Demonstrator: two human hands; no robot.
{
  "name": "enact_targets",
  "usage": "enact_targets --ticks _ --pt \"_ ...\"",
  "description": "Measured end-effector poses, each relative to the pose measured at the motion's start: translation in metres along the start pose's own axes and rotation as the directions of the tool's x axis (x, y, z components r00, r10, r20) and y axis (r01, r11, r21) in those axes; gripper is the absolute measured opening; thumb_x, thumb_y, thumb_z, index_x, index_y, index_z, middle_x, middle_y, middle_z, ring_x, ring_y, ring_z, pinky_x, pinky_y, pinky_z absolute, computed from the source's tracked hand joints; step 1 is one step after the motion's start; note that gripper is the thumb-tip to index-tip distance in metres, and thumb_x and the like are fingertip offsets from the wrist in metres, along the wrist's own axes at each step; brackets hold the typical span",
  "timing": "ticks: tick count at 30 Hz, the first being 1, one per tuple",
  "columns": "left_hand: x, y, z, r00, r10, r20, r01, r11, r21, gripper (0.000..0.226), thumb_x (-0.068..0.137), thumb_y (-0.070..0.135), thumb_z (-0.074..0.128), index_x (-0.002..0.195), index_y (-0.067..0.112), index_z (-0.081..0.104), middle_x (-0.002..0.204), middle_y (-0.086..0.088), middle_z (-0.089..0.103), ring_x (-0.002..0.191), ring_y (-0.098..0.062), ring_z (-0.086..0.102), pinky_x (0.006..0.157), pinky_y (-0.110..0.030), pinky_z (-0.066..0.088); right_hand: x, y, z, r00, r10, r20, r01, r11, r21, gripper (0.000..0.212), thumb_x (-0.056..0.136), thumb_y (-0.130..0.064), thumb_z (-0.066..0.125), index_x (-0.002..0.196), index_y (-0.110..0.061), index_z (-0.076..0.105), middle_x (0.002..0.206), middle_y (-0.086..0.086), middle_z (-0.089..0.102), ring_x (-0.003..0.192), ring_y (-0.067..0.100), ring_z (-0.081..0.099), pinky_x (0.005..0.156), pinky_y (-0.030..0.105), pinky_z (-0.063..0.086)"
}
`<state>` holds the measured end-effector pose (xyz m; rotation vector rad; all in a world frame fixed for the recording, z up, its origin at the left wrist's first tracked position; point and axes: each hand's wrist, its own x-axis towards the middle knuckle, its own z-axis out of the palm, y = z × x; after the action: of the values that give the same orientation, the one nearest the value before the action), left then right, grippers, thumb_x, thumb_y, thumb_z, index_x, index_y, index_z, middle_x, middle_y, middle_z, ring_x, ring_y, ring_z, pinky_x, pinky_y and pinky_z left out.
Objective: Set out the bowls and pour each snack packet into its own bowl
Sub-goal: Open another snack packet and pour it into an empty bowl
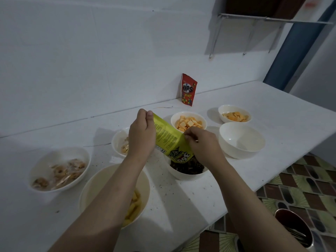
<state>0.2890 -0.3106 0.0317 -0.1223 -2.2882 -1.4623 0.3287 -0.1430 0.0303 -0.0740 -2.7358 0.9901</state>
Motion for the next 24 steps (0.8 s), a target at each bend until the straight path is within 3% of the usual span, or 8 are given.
enact_targets --ticks 5,8,10,13,15,19,24 --pt "0.000 -0.010 -0.002 0.999 0.032 -0.029 -0.034 0.997 -0.068 0.047 0.102 0.042 0.031 0.069 0.009 0.037 0.062 -0.004 0.038 0.060 -0.020 0.039 0.058 -0.044 0.035 0.001 0.009 0.003 0.999 0.043 0.007 -0.044 0.995 0.085 0.018 0.099 -0.016 0.051 0.102 -0.025 0.065 0.097 -0.007 0.062 0.091 0.014 0.055 0.062 0.015 0.037" --pt "-0.005 -0.018 -0.002 0.997 0.045 -0.057 -0.049 0.997 -0.066 0.041 0.095 0.051 0.027 0.064 0.024 0.034 0.063 0.007 0.038 0.069 -0.025 0.043 0.064 -0.045 0.038 0.000 0.013 0.002 0.997 0.069 0.029 -0.073 0.988 0.134 0.018 0.100 -0.015 0.050 0.100 -0.027 0.063 0.101 -0.005 0.063 0.095 0.017 0.056 0.065 0.020 0.041" --pt "-0.010 -0.022 -0.003 0.997 -0.003 -0.081 -0.005 0.996 -0.092 0.036 0.092 0.053 0.026 0.068 0.029 0.039 0.074 0.007 0.044 0.082 -0.028 0.048 0.073 -0.045 0.041 0.001 0.014 0.001 0.997 0.070 0.041 -0.076 0.986 0.149 0.018 0.100 -0.016 0.050 0.099 -0.027 0.063 0.102 -0.004 0.063 0.096 0.018 0.056 0.065 0.022 0.041" --pt "-0.015 -0.031 -0.002 0.989 -0.101 -0.105 0.085 0.987 -0.140 0.032 0.096 0.047 0.031 0.087 0.023 0.050 0.099 -0.002 0.052 0.101 -0.029 0.051 0.086 -0.049 0.046 0.003 0.014 0.000 0.997 0.067 0.040 -0.072 0.987 0.146 0.017 0.100 -0.016 0.050 0.098 -0.028 0.063 0.103 -0.003 0.063 0.098 0.018 0.056 0.065 0.020 0.041" --pt "-0.015 -0.035 -0.002 0.977 -0.200 -0.074 0.181 0.960 -0.215 0.022 0.098 0.044 0.035 0.096 0.027 0.050 0.108 -0.001 0.052 0.108 -0.026 0.052 0.095 -0.051 0.045 0.003 0.015 0.001 0.997 0.065 0.052 -0.072 0.985 0.155 0.018 0.100 -0.016 0.050 0.098 -0.028 0.062 0.104 -0.003 0.063 0.099 0.019 0.056 0.065 0.020 0.041" --pt "-0.011 -0.034 -0.003 0.916 -0.392 0.083 0.392 0.837 -0.382 0.010 0.092 0.053 0.041 0.095 0.047 0.049 0.110 0.003 0.062 0.108 -0.024 0.062 0.100 -0.053 0.047 -0.001 0.016 0.001 0.997 0.065 0.049 -0.072 0.982 0.174 0.017 0.100 -0.015 0.050 0.098 -0.027 0.062 0.102 -0.003 0.062 0.098 0.018 0.055 0.066 0.020 0.042" --pt "-0.007 -0.025 -0.001 0.898 -0.408 0.167 0.437 0.768 -0.468 0.012 0.100 0.031 0.046 0.109 0.032 0.054 0.102 0.003 0.063 0.103 -0.021 0.063 0.097 -0.046 0.051 -0.003 0.020 0.000 0.995 0.103 0.006 -0.102 0.974 0.203 0.017 0.100 -0.015 0.050 0.094 -0.026 0.062 0.100 -0.002 0.065 0.096 0.019 0.058 0.075 0.028 0.046"
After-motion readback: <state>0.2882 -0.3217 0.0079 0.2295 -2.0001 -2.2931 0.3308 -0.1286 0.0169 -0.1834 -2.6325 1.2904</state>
